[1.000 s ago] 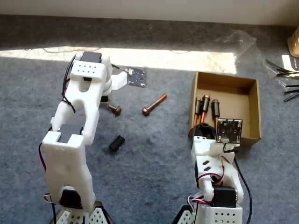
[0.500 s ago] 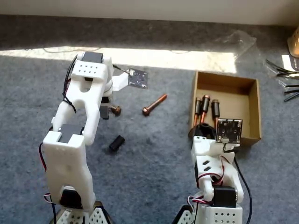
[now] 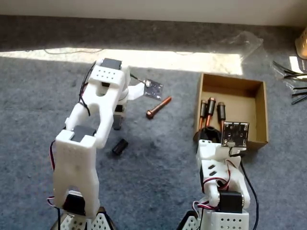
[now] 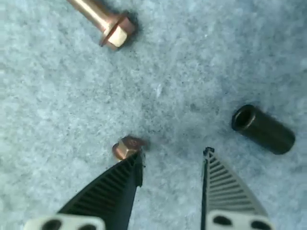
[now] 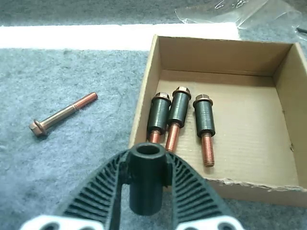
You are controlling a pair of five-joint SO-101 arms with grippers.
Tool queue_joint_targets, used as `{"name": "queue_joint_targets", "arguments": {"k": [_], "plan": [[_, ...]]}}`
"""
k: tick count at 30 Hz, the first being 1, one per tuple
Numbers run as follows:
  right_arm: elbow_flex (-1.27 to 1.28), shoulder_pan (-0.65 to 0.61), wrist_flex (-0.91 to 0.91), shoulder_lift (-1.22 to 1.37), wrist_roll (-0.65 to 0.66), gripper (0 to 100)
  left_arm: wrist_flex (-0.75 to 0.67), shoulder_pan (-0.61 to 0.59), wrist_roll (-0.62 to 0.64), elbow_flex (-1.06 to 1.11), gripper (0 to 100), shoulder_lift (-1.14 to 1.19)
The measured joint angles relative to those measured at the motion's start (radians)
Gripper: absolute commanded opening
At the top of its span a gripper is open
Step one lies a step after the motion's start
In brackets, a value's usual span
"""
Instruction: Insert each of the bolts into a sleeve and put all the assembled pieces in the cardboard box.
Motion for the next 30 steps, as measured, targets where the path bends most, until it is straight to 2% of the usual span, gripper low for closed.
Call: {"name": "queue_joint_targets", "arguments": {"k": [13,22,26,30], "plan": [[0.0,0.0,0.0,0.0,0.0,0.5,0.0,-0.006,0.0,-0.167,20,0.14],[0.0,0.0,0.0,0.0,0.0,0.5,0.087,0.002,0.0,-0.338,20,0.14],[0.0,0.0,0.0,0.0,0.0,0.5,0.078,0.002,0.0,-0.347,20,0.14],[0.0,0.0,0.0,0.0,0.0,0.5,0.008,0.002,0.0,-0.351,20,0.175]]}}
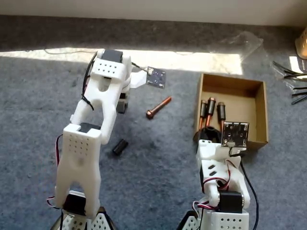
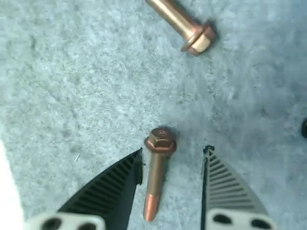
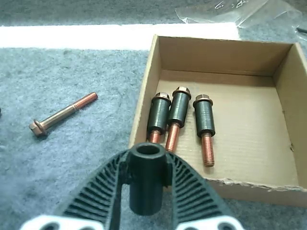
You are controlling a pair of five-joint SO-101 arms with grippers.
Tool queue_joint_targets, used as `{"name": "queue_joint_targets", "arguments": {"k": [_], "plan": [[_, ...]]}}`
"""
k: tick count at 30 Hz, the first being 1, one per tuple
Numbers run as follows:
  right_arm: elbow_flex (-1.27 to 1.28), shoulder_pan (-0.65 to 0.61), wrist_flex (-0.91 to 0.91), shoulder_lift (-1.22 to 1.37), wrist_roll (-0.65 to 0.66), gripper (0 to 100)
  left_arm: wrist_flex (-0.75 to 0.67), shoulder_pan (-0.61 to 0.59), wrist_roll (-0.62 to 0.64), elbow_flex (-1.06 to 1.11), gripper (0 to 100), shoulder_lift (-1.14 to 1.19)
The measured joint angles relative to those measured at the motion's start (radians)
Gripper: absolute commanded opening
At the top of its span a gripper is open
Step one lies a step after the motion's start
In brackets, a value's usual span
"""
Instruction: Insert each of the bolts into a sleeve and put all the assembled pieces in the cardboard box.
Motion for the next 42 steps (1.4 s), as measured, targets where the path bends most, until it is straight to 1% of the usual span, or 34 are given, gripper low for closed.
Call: {"name": "queue_joint_targets", "arguments": {"k": [5,9,15,20,26,30,35,38,42], "plan": [[0.0,0.0,0.0,0.0,0.0,0.5,-0.051,0.0,0.0,0.0,20,0.063],[0.0,0.0,0.0,0.0,0.0,0.5,-0.084,-0.018,0.0,0.0,20,0.064],[0.0,0.0,0.0,0.0,0.0,0.5,-0.091,-0.068,0.0,0.0,20,0.064],[0.0,0.0,0.0,0.0,0.0,0.5,-0.091,-0.071,0.0,0.0,20,0.064],[0.0,0.0,0.0,0.0,0.0,0.5,-0.091,-0.06,0.0,0.0,8,0.064],[0.0,0.0,0.0,0.0,0.0,0.5,-0.087,-0.041,0.0,0.0,8,0.077],[0.0,0.0,0.0,0.0,0.0,0.5,-0.04,-0.028,0.0,-0.032,8,0.129],[0.0,0.0,0.0,0.0,0.0,0.5,-0.034,-0.02,0.0,-0.035,4,0.143],[0.0,0.0,0.0,0.0,0.0,0.5,-0.029,-0.02,0.0,-0.035,3,0.141]]}}
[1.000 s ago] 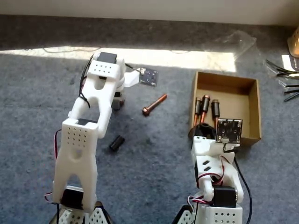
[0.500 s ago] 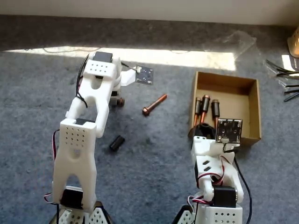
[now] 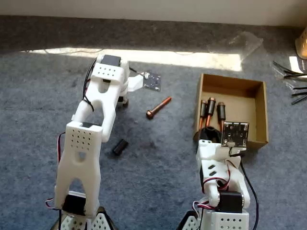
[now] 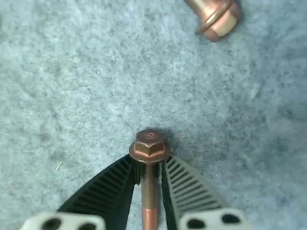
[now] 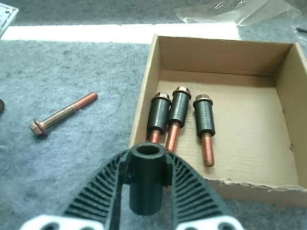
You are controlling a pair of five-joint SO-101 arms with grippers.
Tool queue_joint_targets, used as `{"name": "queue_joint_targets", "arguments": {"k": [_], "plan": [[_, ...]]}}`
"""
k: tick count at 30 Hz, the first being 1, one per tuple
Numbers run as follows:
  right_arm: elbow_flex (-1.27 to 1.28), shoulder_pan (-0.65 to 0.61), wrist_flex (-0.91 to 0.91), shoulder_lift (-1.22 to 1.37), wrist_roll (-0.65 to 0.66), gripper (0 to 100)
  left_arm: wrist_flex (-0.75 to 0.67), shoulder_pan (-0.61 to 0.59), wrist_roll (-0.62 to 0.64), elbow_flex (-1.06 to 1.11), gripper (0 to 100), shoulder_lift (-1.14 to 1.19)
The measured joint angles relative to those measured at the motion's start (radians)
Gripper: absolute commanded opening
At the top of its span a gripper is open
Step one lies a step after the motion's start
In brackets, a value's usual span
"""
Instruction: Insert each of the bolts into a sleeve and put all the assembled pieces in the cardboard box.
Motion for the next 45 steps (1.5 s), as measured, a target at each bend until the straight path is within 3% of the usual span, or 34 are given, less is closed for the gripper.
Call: {"name": "queue_joint_targets", "arguments": {"k": [7,16,23,32,38,45], "plan": [[0.009,0.0,0.0,-0.002,0.0,0.5,0.018,0.014,0.115,0.015,1,-0.057],[0.043,-0.048,0.0,0.0,0.0,0.5,0.08,0.13,0.43,0.017,1,-0.238],[0.043,-0.049,0.0,0.0,0.0,0.5,0.08,0.13,0.623,0.017,1,-0.399],[0.044,-0.058,-0.077,0.0,0.0,0.5,0.081,0.103,0.761,0.017,1,-0.565],[0.044,-0.203,-0.149,0.0,0.0,0.5,0.14,0.06,0.861,0.017,1,-0.698],[0.044,-0.319,-0.282,0.0,0.0,0.5,0.216,0.054,0.87,0.017,1,-0.853]]}}
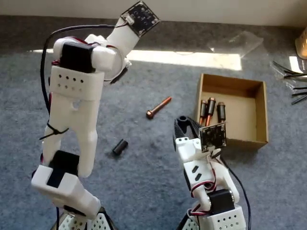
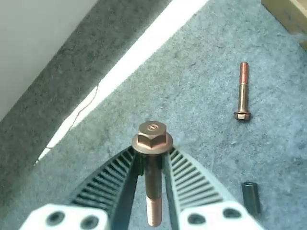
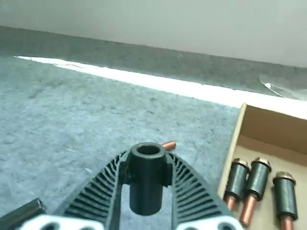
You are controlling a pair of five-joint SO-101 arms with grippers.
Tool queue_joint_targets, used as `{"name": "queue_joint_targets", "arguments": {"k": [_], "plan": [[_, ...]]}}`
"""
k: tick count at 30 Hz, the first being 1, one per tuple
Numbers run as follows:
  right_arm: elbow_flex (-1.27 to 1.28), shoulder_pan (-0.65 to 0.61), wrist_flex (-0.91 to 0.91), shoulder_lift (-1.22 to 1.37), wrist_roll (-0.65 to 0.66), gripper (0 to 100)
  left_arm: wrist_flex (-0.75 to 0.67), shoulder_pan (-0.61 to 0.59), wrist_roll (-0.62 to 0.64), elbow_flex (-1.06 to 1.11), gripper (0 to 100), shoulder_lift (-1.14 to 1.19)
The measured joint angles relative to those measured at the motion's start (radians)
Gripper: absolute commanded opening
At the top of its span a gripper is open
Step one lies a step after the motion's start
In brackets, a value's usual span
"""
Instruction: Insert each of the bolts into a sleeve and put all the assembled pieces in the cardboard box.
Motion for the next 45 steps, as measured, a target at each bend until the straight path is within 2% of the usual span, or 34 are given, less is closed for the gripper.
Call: {"name": "queue_joint_targets", "arguments": {"k": [6,13,16,19,24,26,40,45], "plan": [[0.0,-0.114,-0.118,0.0,0.0,0.5,0.0,-0.006,0.005,0.06,1,-0.143],[0.0,-0.262,-0.192,0.0,0.054,0.5,0.0,-0.006,0.005,0.419,1,-0.388],[0.0,-0.276,-0.193,0.0,0.058,0.5,-0.012,-0.006,0.005,0.578,1,-0.534],[0.0,-0.276,-0.176,0.0,0.061,0.5,-0.126,-0.006,0.026,0.727,1,-0.68],[0.0,-0.249,-0.149,0.0,0.061,0.5,-0.387,-0.006,0.252,0.976,1,-0.899],[0.0,-0.242,-0.149,0.0,0.061,0.5,-0.47,-0.008,0.292,1.076,1,-0.971],[0.043,-0.241,-0.157,0.0,0.061,0.5,-1.051,0.1,0.316,1.59,1,-1.318],[0.054,-0.241,-0.31,0.002,0.061,0.5,-1.235,0.11,0.362,1.729,1,-1.369]]}}
